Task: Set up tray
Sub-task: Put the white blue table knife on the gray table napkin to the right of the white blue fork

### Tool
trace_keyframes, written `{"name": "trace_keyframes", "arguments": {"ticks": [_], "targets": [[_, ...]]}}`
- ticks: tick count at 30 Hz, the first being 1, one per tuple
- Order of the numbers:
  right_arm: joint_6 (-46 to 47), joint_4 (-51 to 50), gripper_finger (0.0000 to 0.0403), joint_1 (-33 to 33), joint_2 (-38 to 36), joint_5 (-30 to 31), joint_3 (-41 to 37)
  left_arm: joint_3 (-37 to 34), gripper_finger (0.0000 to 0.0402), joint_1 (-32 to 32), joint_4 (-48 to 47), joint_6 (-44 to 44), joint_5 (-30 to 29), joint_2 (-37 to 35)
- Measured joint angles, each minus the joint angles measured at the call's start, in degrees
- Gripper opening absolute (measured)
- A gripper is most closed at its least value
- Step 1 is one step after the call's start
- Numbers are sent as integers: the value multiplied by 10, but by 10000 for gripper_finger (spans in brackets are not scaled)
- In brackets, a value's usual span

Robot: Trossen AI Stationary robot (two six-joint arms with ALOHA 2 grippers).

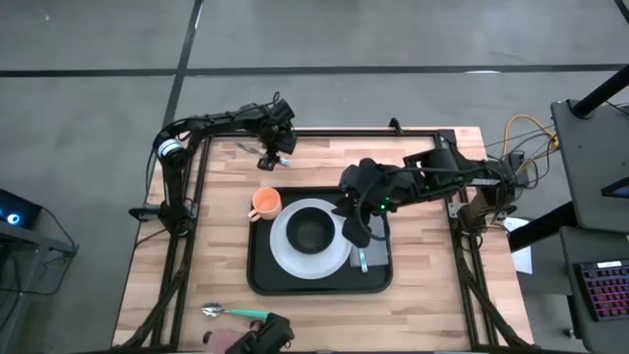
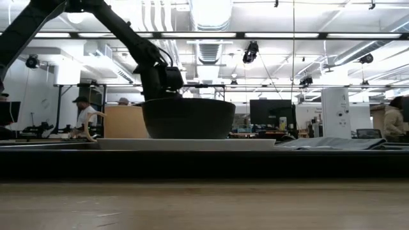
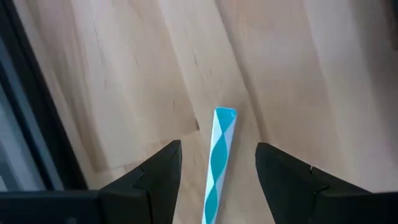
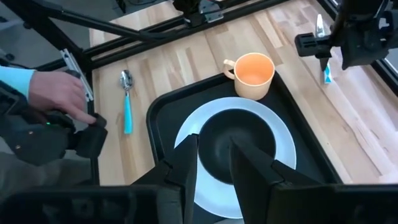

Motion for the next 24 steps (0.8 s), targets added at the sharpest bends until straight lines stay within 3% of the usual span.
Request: {"name": "trace_keyframes", "arguments": {"ticks": [7, 17, 24], "targets": [[0, 0, 84, 7, 0, 0, 0, -54, 185, -3, 50, 0, 0, 0], [0, 0, 78, 10, 0, 0, 0, -78, 181, -6, 107, 6, 5, 8], [0, 4, 69, 13, 0, -3, 0, -69, 110, -15, 80, -11, 12, 40]]}}
